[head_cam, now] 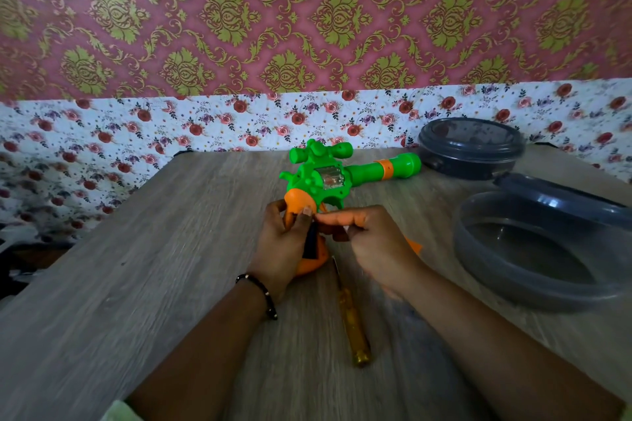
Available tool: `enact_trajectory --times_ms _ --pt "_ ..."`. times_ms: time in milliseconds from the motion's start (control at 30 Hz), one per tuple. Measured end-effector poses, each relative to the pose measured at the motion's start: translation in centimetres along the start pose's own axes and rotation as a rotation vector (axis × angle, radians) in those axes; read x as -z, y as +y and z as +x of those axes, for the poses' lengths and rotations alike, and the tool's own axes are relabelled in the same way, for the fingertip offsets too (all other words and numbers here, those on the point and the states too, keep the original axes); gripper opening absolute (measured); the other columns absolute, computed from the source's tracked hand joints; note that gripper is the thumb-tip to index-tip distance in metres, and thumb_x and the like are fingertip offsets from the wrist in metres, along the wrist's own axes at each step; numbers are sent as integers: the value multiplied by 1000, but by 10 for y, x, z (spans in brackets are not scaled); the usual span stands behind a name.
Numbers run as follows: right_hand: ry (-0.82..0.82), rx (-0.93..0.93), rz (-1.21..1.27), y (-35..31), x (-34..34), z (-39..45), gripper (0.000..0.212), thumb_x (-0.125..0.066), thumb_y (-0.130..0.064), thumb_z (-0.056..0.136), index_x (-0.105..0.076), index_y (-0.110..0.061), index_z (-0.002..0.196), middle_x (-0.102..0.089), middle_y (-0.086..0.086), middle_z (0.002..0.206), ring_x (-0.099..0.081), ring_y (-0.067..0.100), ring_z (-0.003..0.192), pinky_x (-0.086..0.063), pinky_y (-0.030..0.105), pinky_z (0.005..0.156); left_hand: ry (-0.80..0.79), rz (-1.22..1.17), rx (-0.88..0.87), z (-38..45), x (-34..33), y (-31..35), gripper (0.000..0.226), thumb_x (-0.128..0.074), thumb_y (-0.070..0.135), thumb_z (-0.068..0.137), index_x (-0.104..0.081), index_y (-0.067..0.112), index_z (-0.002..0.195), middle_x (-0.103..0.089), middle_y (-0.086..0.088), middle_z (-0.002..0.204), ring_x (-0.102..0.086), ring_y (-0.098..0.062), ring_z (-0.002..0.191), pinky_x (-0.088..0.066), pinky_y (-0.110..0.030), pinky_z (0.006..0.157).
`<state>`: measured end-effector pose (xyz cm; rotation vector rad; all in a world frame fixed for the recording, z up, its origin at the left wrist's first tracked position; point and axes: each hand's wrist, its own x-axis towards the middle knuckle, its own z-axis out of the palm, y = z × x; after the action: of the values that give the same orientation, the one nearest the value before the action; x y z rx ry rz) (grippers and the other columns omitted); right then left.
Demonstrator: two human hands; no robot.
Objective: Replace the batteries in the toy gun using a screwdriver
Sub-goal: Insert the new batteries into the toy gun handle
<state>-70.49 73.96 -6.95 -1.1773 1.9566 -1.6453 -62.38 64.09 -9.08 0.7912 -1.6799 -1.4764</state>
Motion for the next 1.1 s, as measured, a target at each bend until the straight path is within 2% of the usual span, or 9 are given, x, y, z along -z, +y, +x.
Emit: enact_trajectory --times_ms 133,233,333,500,633,767,933,1033,1100 --pt "7 -94 81 -1 -1 0 36 -37 7 94 -67 -7 110 -68 9 107 -63 17 99 -48 28 91 -3 -57 56 4 -1 -1 38 -57 19 96 -47 12 132 -64 -14 118 -65 -24 98 -53 -35 78" --pt "0 -111 92 -1 2 -1 36 -38 6 93 -64 -8 115 -68 8 101 -62 16 91 -49 27 83 -16 -43 39 3 -2 0 37 -57 19 96 -48 15 131 -65 -9 111 -63 -21 92 -52 -35 78" --pt "5 -89 53 -2 2 -3 33 -43 6 92 -65 -8 113 -68 8 106 -63 18 99 -49 31 91 -19 -60 41 4 0 0 33 -55 17 97 -47 15 128 -64 -5 102 -62 -19 85 -54 -38 76" --pt "-34 -15 -151 -3 -3 -6 30 -48 4 90 -66 -6 112 -68 11 112 -62 19 107 -47 34 98 -40 -77 33 4 4 0 33 -55 13 96 -44 19 127 -65 -6 108 -65 -23 94 -56 -45 84" --pt "-49 37 -269 -4 -1 -7 33 -49 3 89 -65 -10 116 -67 9 116 -60 20 109 -46 33 98 -71 -80 3 4 5 1 34 -54 11 97 -43 19 128 -64 -2 104 -65 -17 90 -55 -41 83" --pt "-82 194 -448 -4 -1 -10 37 -51 4 86 -63 -9 118 -63 9 114 -57 21 106 -42 23 91 -95 -94 -6 1 5 3 35 -54 12 98 -42 16 130 -63 -6 115 -65 -17 97 -55 -35 84" --pt "-194 309 -694 -11 1 -14 50 -49 9 78 -58 -7 124 -52 12 115 -51 27 104 -43 29 82 -118 -101 -22 -2 6 5 43 -58 18 96 -41 8 134 -60 -20 126 -60 -37 117 -50 -55 98" --pt "-249 325 -892 -20 -1 -20 33 -49 3 81 -60 -5 111 -44 11 120 -44 28 110 -42 36 89 -150 -107 -42 -3 6 5 40 -56 26 97 -43 11 131 -62 -16 123 -63 -33 113 -51 -54 97" --pt "-273 336 -1008 -25 -3 -22 24 -47 -1 83 -61 -4 102 -41 12 121 -42 30 110 -41 40 89 -157 -111 -42 -3 6 6 48 -56 42 92 -45 13 130 -63 -15 123 -63 -33 113 -51 -55 97"
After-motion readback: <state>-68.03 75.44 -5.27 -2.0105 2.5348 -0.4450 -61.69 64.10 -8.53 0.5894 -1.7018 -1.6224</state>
